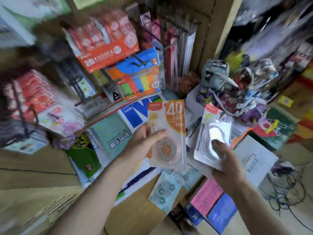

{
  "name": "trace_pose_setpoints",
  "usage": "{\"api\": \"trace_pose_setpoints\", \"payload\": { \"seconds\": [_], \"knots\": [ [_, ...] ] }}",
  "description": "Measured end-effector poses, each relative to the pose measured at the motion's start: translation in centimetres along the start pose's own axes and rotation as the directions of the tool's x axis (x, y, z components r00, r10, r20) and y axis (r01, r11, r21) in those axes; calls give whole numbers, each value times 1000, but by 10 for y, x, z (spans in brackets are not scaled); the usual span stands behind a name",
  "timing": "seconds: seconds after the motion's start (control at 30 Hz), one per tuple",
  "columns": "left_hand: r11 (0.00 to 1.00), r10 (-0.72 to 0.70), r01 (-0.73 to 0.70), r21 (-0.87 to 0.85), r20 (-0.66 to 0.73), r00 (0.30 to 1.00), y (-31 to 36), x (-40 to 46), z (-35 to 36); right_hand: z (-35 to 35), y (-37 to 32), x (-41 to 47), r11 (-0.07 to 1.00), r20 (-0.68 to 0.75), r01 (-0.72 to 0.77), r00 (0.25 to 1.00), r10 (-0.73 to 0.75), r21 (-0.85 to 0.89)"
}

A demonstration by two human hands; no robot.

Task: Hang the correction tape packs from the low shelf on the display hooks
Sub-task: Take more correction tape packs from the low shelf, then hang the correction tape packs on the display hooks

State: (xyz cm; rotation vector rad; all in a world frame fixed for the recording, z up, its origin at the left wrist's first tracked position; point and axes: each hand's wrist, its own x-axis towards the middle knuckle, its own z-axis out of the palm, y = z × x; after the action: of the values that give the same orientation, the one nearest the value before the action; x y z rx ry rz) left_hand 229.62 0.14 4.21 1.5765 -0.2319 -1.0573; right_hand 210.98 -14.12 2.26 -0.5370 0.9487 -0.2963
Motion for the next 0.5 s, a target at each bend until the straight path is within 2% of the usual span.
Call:
{"api": "trace_pose_setpoints", "payload": {
  "seconds": [0.13, 0.27, 0.4, 0.5],
  "knots": [
    [988, 122, -124, -87, -28, 992, 93, -43, -2, 61, -59, -46, 984, 148, 171, 975, -163, -44],
    [954, 300, -300, -15, -29, 954, 171, -91, -2, 118, -110, -96, 967, 360, 252, 907, -220, -44],
    [859, 511, -509, 46, -60, 857, 238, -145, -3, 154, -149, -140, 937, 488, 347, 822, -293, -22],
    [764, 644, -642, 59, -121, 755, 283, -182, -5, 178, -177, -174, 907, 493, 421, 787, -372, 13]
  ]
}}
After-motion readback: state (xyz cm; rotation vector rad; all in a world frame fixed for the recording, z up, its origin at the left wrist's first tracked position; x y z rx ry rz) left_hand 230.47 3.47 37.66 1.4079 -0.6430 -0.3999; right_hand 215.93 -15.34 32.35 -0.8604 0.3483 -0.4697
